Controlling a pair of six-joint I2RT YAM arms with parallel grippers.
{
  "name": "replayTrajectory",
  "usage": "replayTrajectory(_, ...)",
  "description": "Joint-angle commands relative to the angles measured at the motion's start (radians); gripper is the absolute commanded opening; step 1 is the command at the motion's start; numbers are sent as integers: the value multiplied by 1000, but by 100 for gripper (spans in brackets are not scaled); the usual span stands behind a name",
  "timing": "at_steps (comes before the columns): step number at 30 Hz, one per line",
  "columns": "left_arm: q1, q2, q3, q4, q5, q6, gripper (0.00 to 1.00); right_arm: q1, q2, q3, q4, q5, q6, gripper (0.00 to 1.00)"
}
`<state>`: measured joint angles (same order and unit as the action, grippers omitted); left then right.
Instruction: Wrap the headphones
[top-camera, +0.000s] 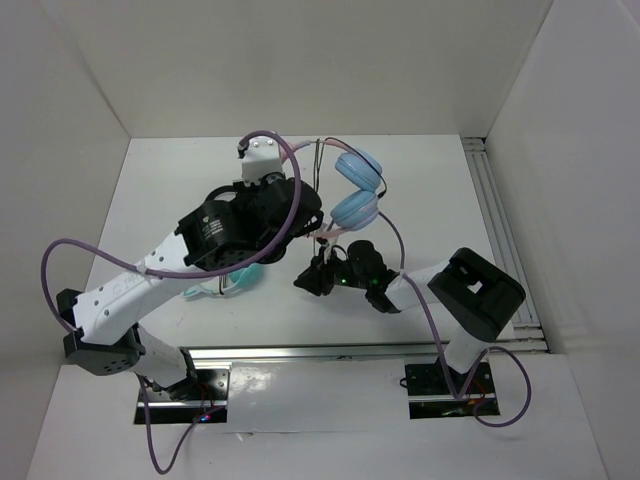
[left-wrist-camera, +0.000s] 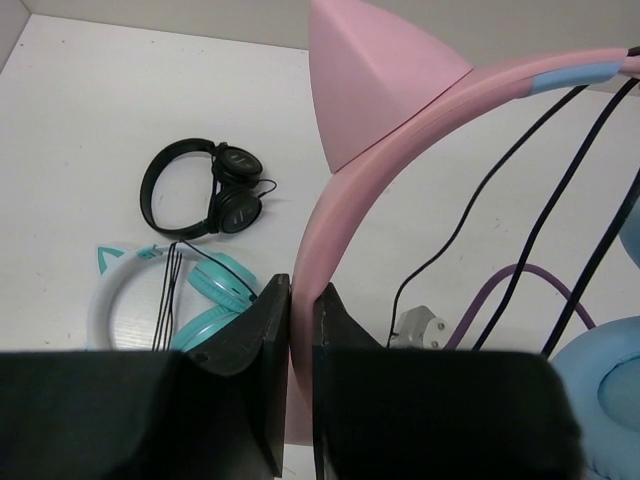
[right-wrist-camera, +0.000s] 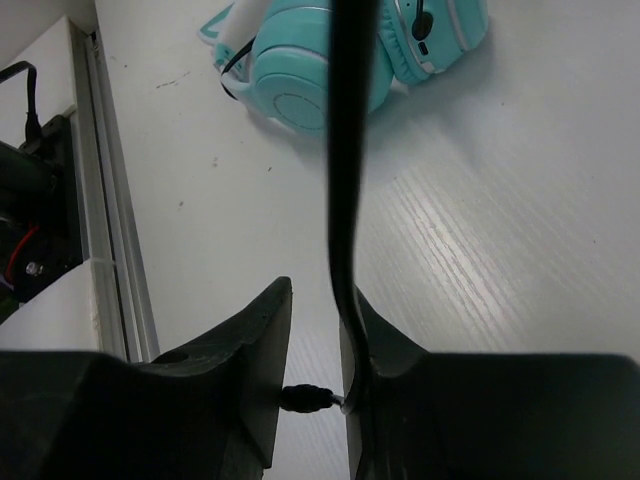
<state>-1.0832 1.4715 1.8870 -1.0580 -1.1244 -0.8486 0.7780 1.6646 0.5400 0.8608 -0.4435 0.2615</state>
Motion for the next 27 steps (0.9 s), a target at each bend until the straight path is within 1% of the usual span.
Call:
replayTrajectory(1, 5, -63, 6, 66, -55, -73, 0, -5, -12, -21, 95, -4, 5, 34)
replayTrajectory(4, 14, -83, 6, 66, -55, -73, 0, -14, -3, -31, 118, -4, 15, 34)
replayTrajectory(5, 23, -83, 6, 66, -55, -73, 0, -14, -3, -31, 118, -4, 15, 31)
replayTrajectory(6, 23, -83, 6, 66, -55, -73, 0, -14, -3, -31, 118, -4, 15, 25)
replayTrajectory(7, 34, -94, -5, 66, -55, -73, 0, -14, -3, -31, 118, -4, 15, 16)
replayTrajectory(8, 34, -94, -14, 66, -45, -73, 0, -14, 7, -31, 118, 8, 24, 4)
replayTrajectory(9, 43, -103, -14, 66, -44, -73, 0, -14, 7, -31, 118, 8, 24, 1)
replayTrajectory(12, 61, -112, -26, 52, -44, -82, 0, -14, 7, -20, 98, 17, 24, 0)
replayTrajectory(15, 115, -112, -35, 29, -8, -110, 0, -3, -6, -29, 98, 57, 33, 0)
replayTrajectory(17, 172, -122, -46, 29, 17, -119, 0, 27, -38, -52, 86, 135, 45, 0)
replayTrajectory(19, 209, -122, -57, 20, 47, -130, 0, 52, -58, -77, 75, 173, 56, 0)
replayTrajectory(21, 267, -88, -57, 33, 95, -121, 0, 104, -72, -77, 38, 213, 56, 0)
replayTrajectory(22, 290, -79, -69, 61, 115, -94, 0, 122, -86, -77, 21, 213, 56, 0)
replayTrajectory(23, 334, -68, -78, 123, 132, -39, 0, 154, -95, -86, 21, 204, 47, 0)
replayTrajectory(24, 357, -56, -78, 141, 144, -24, 0, 171, -95, -86, 21, 174, 47, 0)
replayTrajectory(26, 423, -4, -78, 151, 166, -1, 0, 213, -144, -100, -9, 173, 35, 0)
replayTrajectory(27, 442, 13, -69, 151, 166, -1, 0, 257, -176, -100, -28, 173, 35, 0)
